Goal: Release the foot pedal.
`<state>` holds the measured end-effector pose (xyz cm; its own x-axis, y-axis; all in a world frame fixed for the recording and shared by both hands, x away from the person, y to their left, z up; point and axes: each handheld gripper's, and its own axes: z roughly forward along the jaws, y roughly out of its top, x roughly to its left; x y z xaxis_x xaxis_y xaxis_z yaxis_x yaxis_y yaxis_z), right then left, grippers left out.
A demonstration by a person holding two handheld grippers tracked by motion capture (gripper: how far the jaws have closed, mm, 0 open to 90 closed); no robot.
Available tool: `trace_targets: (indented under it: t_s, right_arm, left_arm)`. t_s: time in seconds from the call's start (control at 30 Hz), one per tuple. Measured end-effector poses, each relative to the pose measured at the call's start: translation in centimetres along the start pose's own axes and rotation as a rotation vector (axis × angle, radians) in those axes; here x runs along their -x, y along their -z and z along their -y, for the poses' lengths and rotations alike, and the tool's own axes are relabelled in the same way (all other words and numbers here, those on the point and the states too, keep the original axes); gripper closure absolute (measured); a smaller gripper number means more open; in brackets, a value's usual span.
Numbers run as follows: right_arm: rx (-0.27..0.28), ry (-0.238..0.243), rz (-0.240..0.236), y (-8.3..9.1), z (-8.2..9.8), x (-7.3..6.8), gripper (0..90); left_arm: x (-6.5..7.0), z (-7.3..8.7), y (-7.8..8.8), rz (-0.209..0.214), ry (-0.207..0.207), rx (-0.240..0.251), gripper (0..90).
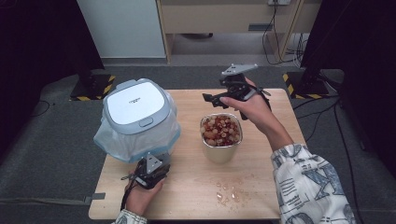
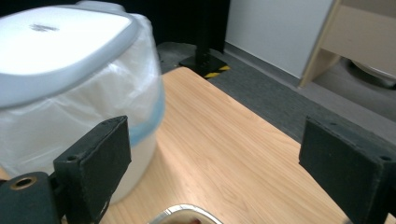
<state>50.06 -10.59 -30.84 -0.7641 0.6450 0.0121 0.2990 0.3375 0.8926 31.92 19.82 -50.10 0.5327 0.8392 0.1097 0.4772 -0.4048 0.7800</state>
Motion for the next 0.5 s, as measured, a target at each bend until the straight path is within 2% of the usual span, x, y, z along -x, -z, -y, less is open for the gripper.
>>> trace_targets:
  t_s: [0.17,0.37,0.5]
  right_arm:
    - [0.012,-0.034,0.043,2.1,1.6,1.6,8.8]
    - [0.022,-0.077,0.091,4.1,3.7,3.0,7.8]
    - [0.024,-0.1,0.135,5.1,5.2,3.6,7.1]
  left_arm:
    - [0.5,-0.2,0.0,0.016,0.001,0.0,50.3]
    - [0.0,-0.1,0.0,0.016,0.029,-0.007,41.8]
    - [-0.1,-0.1,0.0,0.026,0.035,-0.007,39.4]
